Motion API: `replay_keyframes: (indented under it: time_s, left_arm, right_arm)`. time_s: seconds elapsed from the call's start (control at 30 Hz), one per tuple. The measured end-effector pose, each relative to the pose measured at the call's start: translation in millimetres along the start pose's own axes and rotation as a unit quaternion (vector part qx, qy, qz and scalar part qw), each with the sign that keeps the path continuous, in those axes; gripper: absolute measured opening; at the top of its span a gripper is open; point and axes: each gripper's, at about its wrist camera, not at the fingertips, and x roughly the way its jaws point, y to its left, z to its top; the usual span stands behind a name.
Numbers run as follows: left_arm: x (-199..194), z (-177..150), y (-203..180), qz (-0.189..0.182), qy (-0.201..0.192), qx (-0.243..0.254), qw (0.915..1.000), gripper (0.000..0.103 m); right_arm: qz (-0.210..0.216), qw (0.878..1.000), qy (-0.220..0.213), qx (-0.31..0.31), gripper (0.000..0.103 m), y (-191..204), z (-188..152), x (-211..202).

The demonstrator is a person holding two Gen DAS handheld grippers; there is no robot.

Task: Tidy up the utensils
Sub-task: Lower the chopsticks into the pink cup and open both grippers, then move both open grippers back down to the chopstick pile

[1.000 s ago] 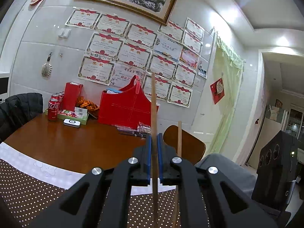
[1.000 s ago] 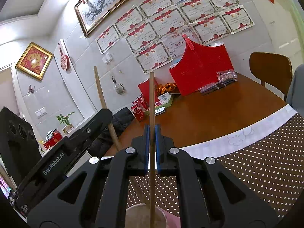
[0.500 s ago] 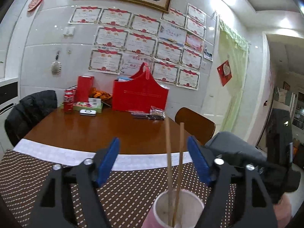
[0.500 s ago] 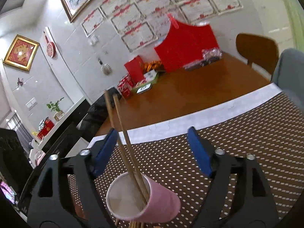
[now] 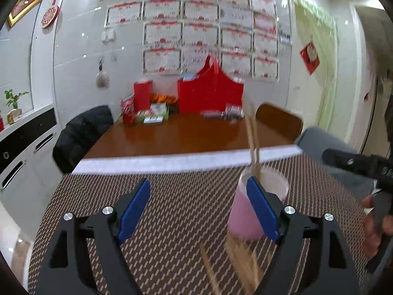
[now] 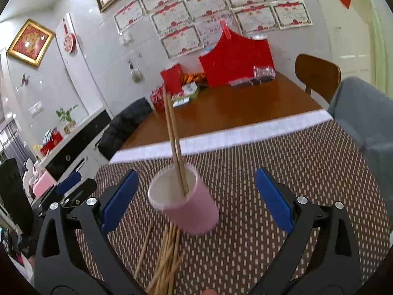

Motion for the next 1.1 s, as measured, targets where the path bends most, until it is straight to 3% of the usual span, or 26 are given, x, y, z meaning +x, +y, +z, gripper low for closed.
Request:
replay_keyframes:
  time_s: [0.3, 0.6, 0.83, 1.1]
  left_arm:
    - [-5, -64, 11, 0.03, 0.104, 0.02, 0.9939, 0.079]
    - [1, -109, 10, 0.018, 0.153, 0.032, 0.9875, 0.079]
    - [6, -123, 8, 0.007, 0.167, 0.043, 0.985, 0.079]
    - [8, -124, 2, -0.002, 0.179, 0.051, 0.9825, 0.079]
  right_arm:
    - [0.008, 0.996, 0.087, -0.014, 0.094, -12, -60, 4]
    - [-0.008, 0.968, 0.215, -0.127, 0.094, 7, -110, 45]
    - [-0.027, 0.955, 0.235, -0.18, 0.094, 22, -129, 59]
    - [-0.01, 0.957, 0.226, -0.181, 0.094, 41, -136, 69]
